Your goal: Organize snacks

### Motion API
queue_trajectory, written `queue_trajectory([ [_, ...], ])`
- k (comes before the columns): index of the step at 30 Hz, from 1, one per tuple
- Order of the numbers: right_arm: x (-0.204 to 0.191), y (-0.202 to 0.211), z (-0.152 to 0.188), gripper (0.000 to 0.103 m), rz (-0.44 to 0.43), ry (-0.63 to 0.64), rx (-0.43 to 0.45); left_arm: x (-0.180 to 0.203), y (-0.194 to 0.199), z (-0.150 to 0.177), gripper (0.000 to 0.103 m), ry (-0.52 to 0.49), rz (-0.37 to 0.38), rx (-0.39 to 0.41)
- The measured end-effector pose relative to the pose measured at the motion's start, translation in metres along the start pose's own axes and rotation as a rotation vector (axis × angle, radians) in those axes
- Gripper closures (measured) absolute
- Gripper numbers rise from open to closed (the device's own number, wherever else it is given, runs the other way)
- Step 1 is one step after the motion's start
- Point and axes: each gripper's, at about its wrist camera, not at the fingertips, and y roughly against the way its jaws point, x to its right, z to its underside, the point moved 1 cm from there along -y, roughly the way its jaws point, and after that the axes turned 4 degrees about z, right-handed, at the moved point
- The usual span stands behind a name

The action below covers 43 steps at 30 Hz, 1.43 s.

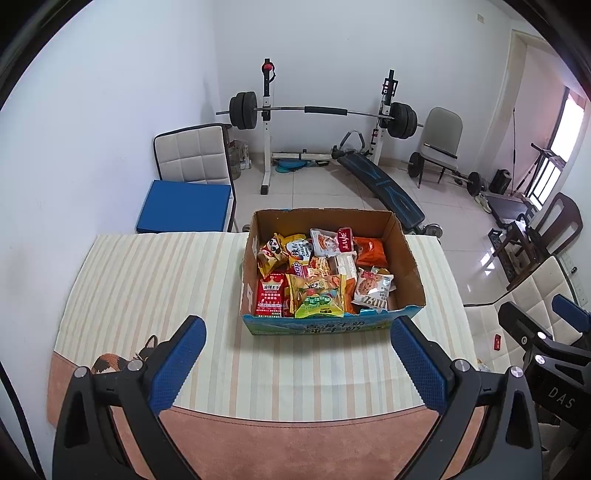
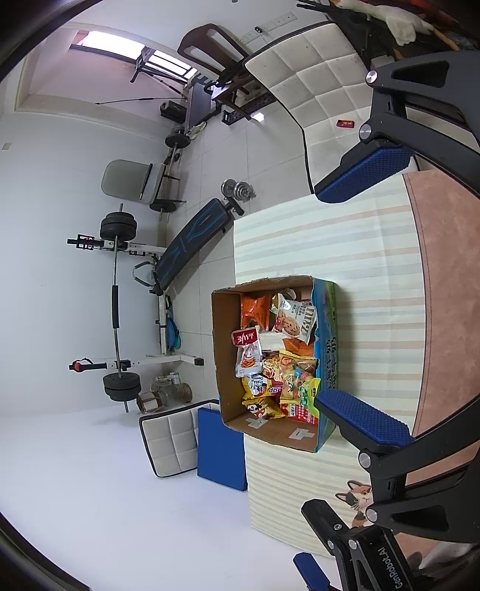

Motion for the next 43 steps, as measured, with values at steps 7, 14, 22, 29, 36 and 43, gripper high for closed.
queue_trajectory([
  [7, 0.002, 0.000, -0.005, 0.000, -0.003, 0.008, 0.006, 0.000, 0.001, 0.002, 0.000, -0.005, 0.002, 0.001],
  [14, 0.003, 0.000, -0.006, 0.000, -0.004, 0.007, 0.007, 0.000, 0.000, 0.003, 0.000, -0.010, 0.003, 0.005],
  [22, 0.002, 0.001, -0.008, 0.000, 0.001, 0.009, 0.010, 0.000, 0.002, 0.003, 0.000, -0.008, 0.005, -0.002],
  [29, 0.001, 0.002, -0.008, 0.000, 0.001, 0.003, 0.009, -0.001, 0.003, 0.002, 0.000, -0.006, 0.005, -0.001],
  [36, 0.002, 0.003, -0.011, 0.000, -0.004, 0.001, 0.015, -0.001, 0.004, 0.001, 0.000, -0.013, -0.007, -0.002],
  [43, 0.001, 0.002, -0.013, 0.000, -0.008, 0.000, 0.012, -0.001, 0.008, 0.001, 0.000, -0.025, -0.018, 0.011],
])
